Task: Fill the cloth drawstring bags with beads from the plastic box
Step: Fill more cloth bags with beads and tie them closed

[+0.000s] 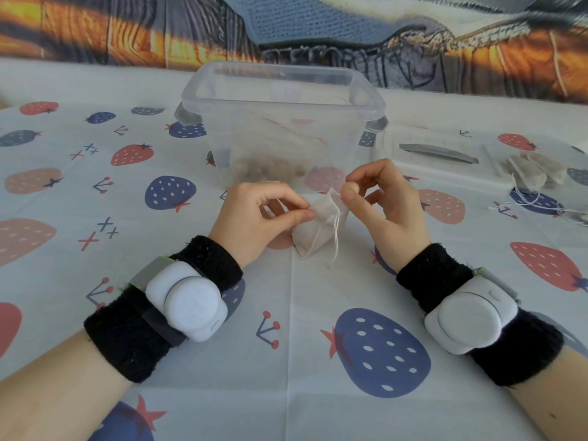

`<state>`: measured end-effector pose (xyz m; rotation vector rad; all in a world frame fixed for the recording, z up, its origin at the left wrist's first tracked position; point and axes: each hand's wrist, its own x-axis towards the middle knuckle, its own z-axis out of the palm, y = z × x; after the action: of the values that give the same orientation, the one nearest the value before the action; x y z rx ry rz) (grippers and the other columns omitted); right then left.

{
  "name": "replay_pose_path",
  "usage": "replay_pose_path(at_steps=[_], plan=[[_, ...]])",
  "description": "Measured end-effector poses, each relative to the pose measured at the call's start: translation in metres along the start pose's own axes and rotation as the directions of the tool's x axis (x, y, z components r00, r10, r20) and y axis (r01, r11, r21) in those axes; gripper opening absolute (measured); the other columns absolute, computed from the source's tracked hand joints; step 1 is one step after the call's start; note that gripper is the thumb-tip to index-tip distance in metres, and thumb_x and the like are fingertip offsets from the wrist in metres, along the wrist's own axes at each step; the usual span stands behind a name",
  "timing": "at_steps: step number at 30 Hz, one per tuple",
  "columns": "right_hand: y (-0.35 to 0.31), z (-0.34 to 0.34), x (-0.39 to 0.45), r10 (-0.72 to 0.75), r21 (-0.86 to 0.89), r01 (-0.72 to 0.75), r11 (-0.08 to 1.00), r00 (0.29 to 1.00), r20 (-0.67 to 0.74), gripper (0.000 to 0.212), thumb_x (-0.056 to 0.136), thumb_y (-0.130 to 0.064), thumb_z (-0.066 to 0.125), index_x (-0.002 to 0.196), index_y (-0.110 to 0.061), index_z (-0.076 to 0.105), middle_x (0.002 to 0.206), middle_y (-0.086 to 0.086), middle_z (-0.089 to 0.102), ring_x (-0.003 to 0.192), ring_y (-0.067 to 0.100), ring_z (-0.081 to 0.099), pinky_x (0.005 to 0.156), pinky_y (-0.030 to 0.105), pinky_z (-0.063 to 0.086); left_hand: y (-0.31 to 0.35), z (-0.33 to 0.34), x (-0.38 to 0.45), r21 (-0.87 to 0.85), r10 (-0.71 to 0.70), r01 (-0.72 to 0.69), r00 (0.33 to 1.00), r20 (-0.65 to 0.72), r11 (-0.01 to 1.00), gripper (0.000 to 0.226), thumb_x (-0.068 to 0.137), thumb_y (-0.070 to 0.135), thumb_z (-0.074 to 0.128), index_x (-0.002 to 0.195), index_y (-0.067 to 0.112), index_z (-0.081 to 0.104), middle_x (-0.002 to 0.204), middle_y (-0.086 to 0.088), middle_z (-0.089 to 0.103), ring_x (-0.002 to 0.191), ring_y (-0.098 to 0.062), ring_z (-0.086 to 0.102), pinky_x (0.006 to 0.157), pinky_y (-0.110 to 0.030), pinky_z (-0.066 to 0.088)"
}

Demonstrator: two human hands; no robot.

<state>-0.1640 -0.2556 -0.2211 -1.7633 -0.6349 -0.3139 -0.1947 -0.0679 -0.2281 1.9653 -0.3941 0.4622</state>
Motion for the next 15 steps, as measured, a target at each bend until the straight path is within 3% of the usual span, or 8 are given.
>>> replay_pose_path(at_steps=[2,5,8,11,15], plan=[[0.0021,-0.0006,-0.0001,-0.018,-0.029,0.019,0.999,0.999,0.033,0.01,0.08,-0.025,0.066,0.083,-0.019,0.058,0.075,-0.017,0.057,0.073,0.009,0.051,0.063,0.02,0.038,0.0003,-0.0003,0.0003,-0.006,-0.013,0.013,1.0,-0.002,1.0,0.015,0.075,0.012,0.077,0.073,0.024,0.071,0.067,0.005,0.067,0.053,-0.011,0.058,0.054,-0.019,0.045],[0.0037,-0.0013,-0.0001,-0.037,-0.082,0.043,0.996,0.997,0.072,0.013,0.079,-0.036,0.062,0.084,-0.024,0.065,0.083,0.0,0.056,0.076,0.016,0.052,0.064,0.022,0.039,0.0009,0.0,0.0002,-0.011,-0.029,0.029,1.0,-0.002,1.0,0.016,0.075,0.011,0.077,0.072,0.025,0.07,0.062,0.01,0.065,0.05,-0.008,0.057,0.053,-0.018,0.044],[0.003,-0.0014,0.0005,-0.029,-0.081,0.035,0.996,0.996,0.082,0.014,0.081,-0.036,0.057,0.09,-0.03,0.066,0.085,0.002,0.055,0.078,0.013,0.052,0.065,0.018,0.04,0.001,0.0001,0.0,-0.016,-0.045,0.045,0.999,-0.005,0.999,0.015,0.075,0.01,0.077,0.072,0.022,0.07,0.057,0.016,0.063,0.049,-0.006,0.054,0.052,-0.018,0.043],[0.0039,-0.0004,0.0009,-0.014,-0.054,0.018,0.998,0.997,0.077,0.014,0.085,-0.021,0.053,0.085,-0.029,0.065,0.084,0.003,0.056,0.079,0.014,0.052,0.069,0.018,0.04,0.0019,-0.0003,0.0001,-0.004,-0.042,0.042,0.999,-0.009,0.999,0.015,0.075,0.009,0.077,0.072,0.022,0.07,0.056,0.017,0.062,0.048,-0.006,0.054,0.051,-0.02,0.044],[0.0045,-0.0018,0.0014,0.022,-0.061,-0.018,0.998,0.997,0.075,0.027,0.069,-0.003,0.045,0.077,-0.025,0.06,0.081,0.001,0.053,0.077,0.013,0.049,0.066,0.025,0.038,0.0013,-0.0012,0.0005,-0.002,-0.052,0.052,0.998,-0.029,0.999,0.012,0.076,0.008,0.076,0.073,0.019,0.07,0.056,0.018,0.062,0.047,-0.005,0.054,0.051,-0.017,0.044]])
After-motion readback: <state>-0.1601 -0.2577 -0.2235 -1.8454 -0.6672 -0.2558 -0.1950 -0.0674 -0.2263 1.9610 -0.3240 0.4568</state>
